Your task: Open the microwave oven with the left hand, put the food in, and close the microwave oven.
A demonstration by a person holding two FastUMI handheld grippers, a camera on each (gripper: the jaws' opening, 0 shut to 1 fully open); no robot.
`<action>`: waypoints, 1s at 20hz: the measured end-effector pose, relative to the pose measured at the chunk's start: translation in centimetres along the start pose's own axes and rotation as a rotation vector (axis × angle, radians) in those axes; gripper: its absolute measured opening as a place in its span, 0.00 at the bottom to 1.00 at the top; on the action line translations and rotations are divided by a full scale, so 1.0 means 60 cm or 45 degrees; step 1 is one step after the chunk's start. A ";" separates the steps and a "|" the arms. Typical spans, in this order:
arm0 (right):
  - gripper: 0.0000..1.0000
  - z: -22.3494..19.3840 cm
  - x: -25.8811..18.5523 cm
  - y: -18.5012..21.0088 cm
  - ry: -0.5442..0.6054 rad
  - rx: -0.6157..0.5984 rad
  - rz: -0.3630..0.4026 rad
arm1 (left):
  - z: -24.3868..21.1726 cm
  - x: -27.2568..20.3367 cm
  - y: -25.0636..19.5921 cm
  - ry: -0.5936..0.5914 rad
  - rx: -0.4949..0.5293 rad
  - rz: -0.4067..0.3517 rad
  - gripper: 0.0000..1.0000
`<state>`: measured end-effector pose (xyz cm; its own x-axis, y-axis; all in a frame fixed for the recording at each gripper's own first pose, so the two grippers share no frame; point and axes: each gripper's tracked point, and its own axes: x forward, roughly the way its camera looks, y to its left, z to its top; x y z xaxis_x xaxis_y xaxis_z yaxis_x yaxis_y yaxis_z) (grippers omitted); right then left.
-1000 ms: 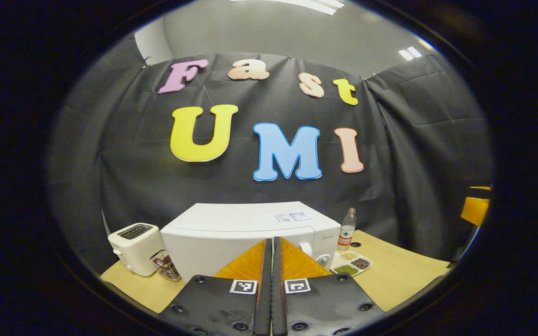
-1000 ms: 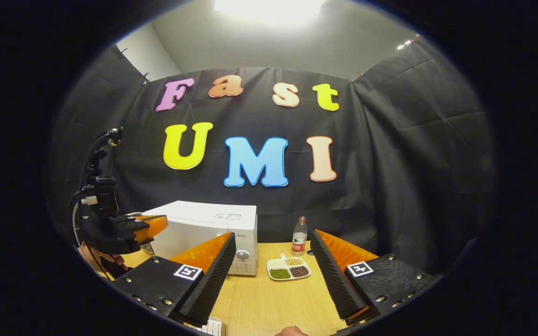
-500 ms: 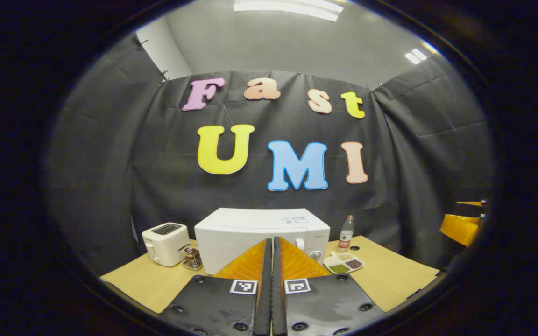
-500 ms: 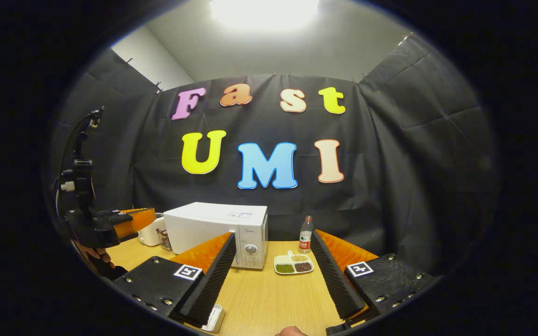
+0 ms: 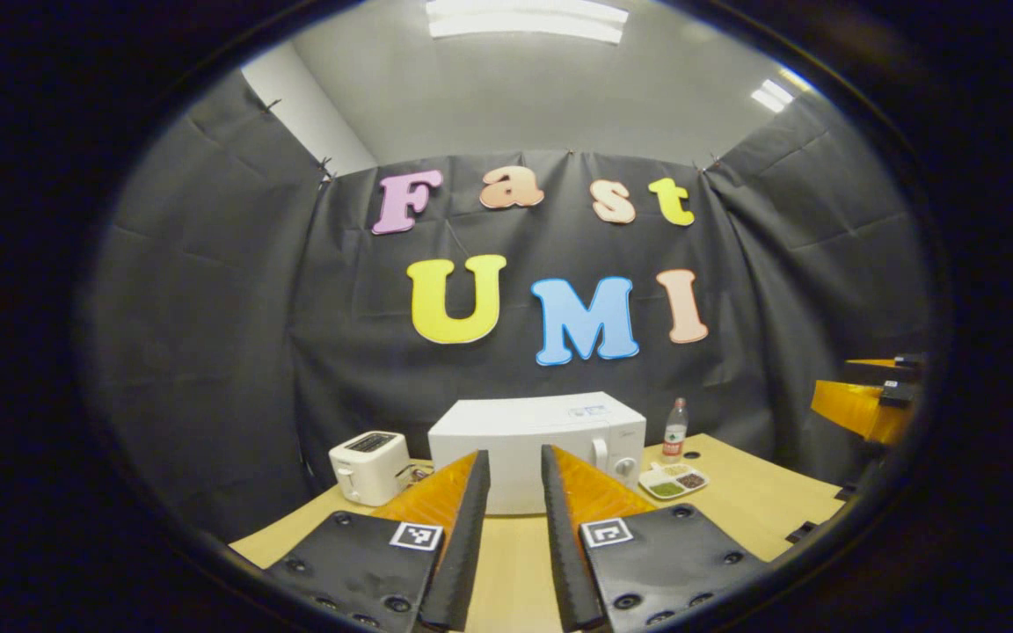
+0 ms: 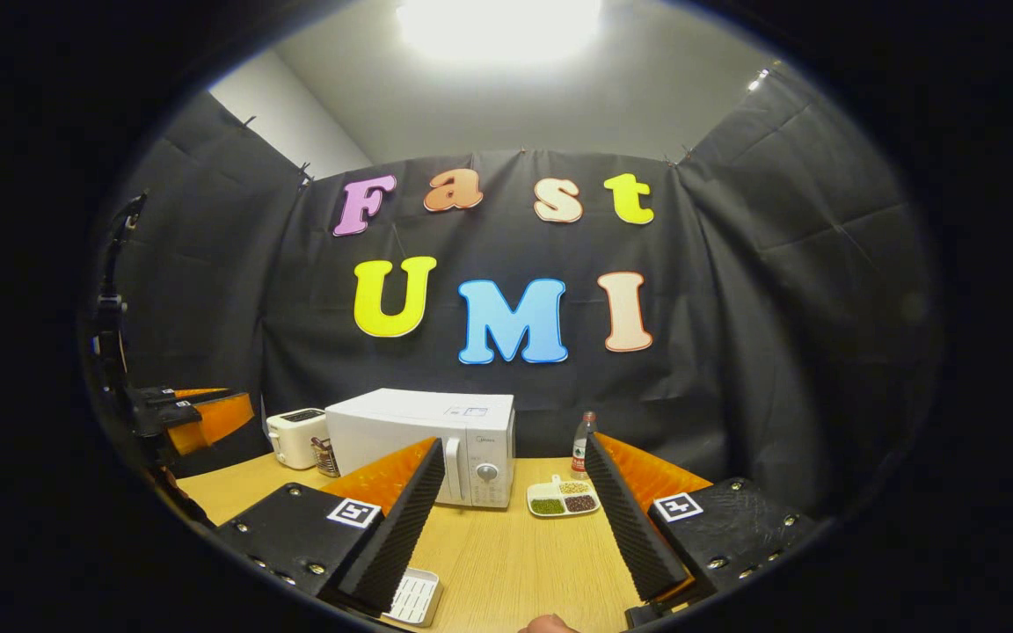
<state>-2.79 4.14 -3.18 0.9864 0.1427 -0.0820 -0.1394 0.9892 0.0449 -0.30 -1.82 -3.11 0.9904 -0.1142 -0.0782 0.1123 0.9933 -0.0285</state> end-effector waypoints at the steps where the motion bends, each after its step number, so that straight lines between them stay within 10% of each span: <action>1: 0.97 -0.001 -0.001 0.006 -0.002 -0.007 -0.002 | -0.003 -0.010 0.009 0.008 -0.004 0.007 0.42; 3: 0.97 -0.008 0.000 0.014 0.006 -0.005 -0.014 | 0.001 -0.028 0.029 0.012 -0.011 0.016 0.39; 6: 0.97 -0.010 -0.002 0.032 0.012 0.007 -0.021 | 0.012 -0.040 0.059 -0.036 0.006 0.031 0.87; 8: 0.97 -0.003 -0.004 0.045 0.002 0.007 -0.017 | 0.029 -0.045 0.082 -0.069 0.018 0.065 1.00; 20: 0.97 0.025 0.002 0.083 -0.042 -0.017 -0.007 | 0.035 -0.061 0.124 -0.116 0.015 0.105 1.00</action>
<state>-3.26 9.00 -1.50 0.9894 0.1366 -0.0493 -0.1352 0.9903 0.0310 -2.95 6.01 -0.92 0.9995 -0.0300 0.0114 0.0302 0.9994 -0.0138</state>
